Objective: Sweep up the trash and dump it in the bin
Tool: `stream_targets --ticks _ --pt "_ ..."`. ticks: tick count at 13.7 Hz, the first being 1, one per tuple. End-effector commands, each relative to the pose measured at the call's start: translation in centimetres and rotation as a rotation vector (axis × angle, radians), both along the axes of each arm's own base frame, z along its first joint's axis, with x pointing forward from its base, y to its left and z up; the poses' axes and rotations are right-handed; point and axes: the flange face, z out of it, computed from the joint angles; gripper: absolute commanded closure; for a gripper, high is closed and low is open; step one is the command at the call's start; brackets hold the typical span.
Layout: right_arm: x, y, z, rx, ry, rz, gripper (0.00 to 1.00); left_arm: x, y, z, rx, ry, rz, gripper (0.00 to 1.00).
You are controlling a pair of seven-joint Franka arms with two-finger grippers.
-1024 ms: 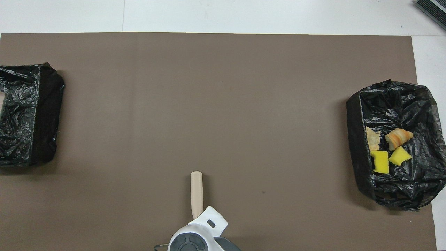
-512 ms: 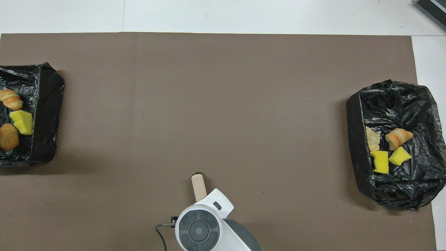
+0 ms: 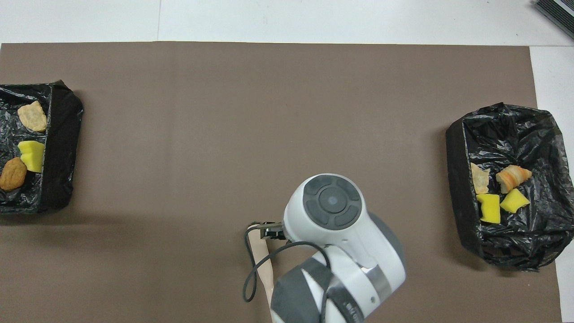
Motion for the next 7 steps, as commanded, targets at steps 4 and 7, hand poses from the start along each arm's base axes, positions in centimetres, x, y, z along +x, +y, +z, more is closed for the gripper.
stream_targets --ticks 4,7 --pt "7.2 -11.4 1.2 -0.021 -0.070 0.139 0.00 1.0 -10.1 -3.4 -0.239 -0.015 0.090 1.00" --pt "9.9 -18.7 2.2 -0.032 -0.104 0.164 0.00 1.7 -15.4 -7.7 -0.350 -0.034 0.147 1.00"
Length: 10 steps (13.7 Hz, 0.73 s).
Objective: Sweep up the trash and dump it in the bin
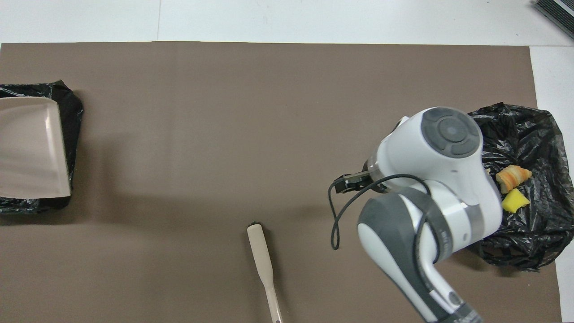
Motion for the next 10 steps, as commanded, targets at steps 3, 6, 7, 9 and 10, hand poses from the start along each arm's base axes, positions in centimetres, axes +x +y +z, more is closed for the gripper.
stream_targets --ticks 3,6,7,9,10 --pt "3.5 -9.9 3.2 -0.051 -0.077 -0.033 0.00 0.1 -7.1 -6.0 -0.189 -0.036 0.197 1.00" --pt "4.1 -15.0 5.0 -0.089 -0.107 -0.035 0.00 1.2 -16.4 -12.6 -0.219 -0.104 0.432 1.00" --pt "4.0 -16.2 5.5 -0.090 -0.109 -0.035 0.00 0.6 -19.0 -13.7 -0.240 -0.140 0.500 1.00" --pt "4.0 -19.5 7.2 -0.095 -0.131 -0.088 0.00 -0.5 -24.2 -15.8 -0.264 -0.234 0.670 1.00" --pt "3.6 -19.9 7.9 -0.093 -0.112 -0.097 0.00 -1.1 -26.5 -16.3 -0.267 -0.268 0.749 1.00"
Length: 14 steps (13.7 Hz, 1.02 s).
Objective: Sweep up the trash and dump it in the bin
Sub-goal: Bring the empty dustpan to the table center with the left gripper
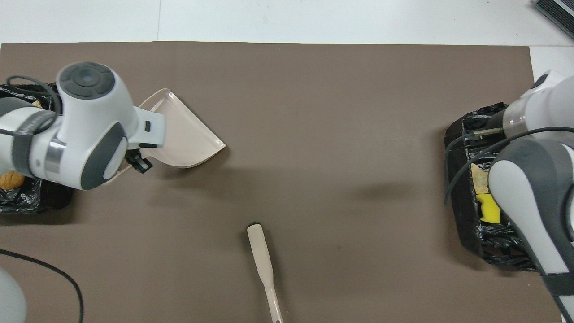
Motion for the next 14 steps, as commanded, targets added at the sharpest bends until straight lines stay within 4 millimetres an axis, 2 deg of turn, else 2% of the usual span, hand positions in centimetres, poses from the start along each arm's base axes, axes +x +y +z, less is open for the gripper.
stream_targets --ticks 1,3,5,6,7,10,11,12,13,14 --pt "-1.2 -2.2 3.2 -0.018 0.015 -0.020 0.00 -1.5 -3.9 -0.9 -0.036 -0.067 0.248 1.00" --pt "-2.0 -3.0 5.2 -0.007 0.023 -0.052 0.00 -3.2 -8.6 -0.8 -0.050 -0.082 0.331 1.00" --pt "-2.3 -4.7 8.7 0.005 0.020 -0.151 0.00 -3.7 -10.8 -0.6 -0.082 -0.110 0.448 1.00" --pt "-2.4 -5.7 9.6 0.006 0.019 -0.176 0.00 -4.6 -12.9 -0.6 -0.128 -0.094 0.493 1.00" --pt "-2.6 -6.4 10.1 0.006 0.011 -0.192 0.00 -4.9 -13.9 -0.4 -0.154 -0.093 0.521 1.00" --pt "-3.4 -6.2 10.6 0.026 0.000 -0.218 0.00 -5.1 -16.0 0.3 -0.213 -0.105 0.674 1.00" --pt "-3.4 -6.2 10.4 0.026 0.004 -0.222 0.00 -4.8 -16.6 -0.2 -0.216 -0.111 0.705 1.00" --pt "-3.5 -6.2 10.4 0.025 0.009 -0.223 0.00 -5.0 -18.2 -0.9 -0.211 -0.110 0.721 1.00" --pt "-3.6 -6.0 10.4 0.025 0.015 -0.220 0.00 -6.0 -19.7 -1.2 -0.190 -0.108 0.728 1.00" --pt "-3.6 -5.6 10.4 0.023 0.016 -0.212 0.00 -6.0 -19.9 -1.1 -0.188 -0.104 0.739 1.00"
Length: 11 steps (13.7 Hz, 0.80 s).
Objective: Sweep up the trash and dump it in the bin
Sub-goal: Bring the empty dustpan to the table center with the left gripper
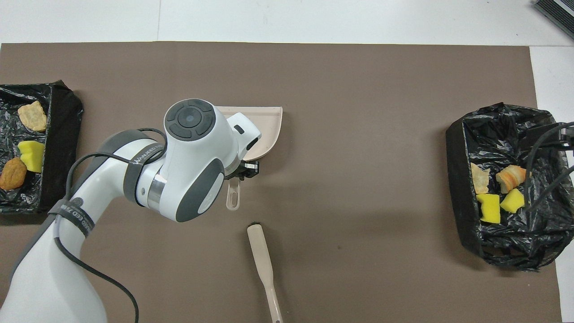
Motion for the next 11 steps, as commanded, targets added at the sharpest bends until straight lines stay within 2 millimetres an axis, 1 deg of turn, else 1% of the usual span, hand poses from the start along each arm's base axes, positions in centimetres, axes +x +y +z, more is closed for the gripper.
stream_targets --ticks 1,3,4,5,6,7,8,9,10,11 --pt "-0.6 0.8 -0.1 0.017 0.014 -0.007 0.00 -0.2 -2.0 -0.2 -0.002 0.001 0.043 1.00" --pt "-0.8 0.7 0.1 0.017 0.012 -0.004 0.00 -0.2 -2.3 -0.4 -0.003 0.000 0.089 1.00" --pt "-0.9 0.7 0.1 0.018 0.017 -0.004 0.00 -0.4 -2.4 -0.6 0.001 0.001 0.084 1.00" --pt "-0.9 0.8 -0.1 0.019 0.026 -0.001 0.00 -0.3 -2.4 -1.5 0.010 0.011 0.082 1.00" --pt "-0.9 0.7 0.0 0.018 0.020 -0.002 0.00 -0.7 -2.4 -2.2 0.024 0.026 0.075 0.92" --pt "-0.9 0.6 0.0 0.018 0.020 -0.004 0.00 -0.8 -2.5 -2.0 0.030 0.032 0.072 0.83" --pt "-0.9 0.5 0.0 0.018 0.023 -0.005 0.00 -0.7 -2.5 -2.0 0.029 0.027 0.066 0.43" --pt "-1.0 0.5 0.0 0.019 0.026 -0.005 0.00 -0.7 -2.4 -1.8 0.029 0.028 0.060 0.19" --pt "-1.1 0.6 0.0 0.019 0.033 -0.004 0.00 -0.7 -2.4 -1.9 0.027 0.025 0.060 0.00" --pt "-1.1 0.6 0.0 0.020 0.037 -0.002 0.00 -0.6 -2.1 -1.7 0.025 0.025 0.063 0.00"
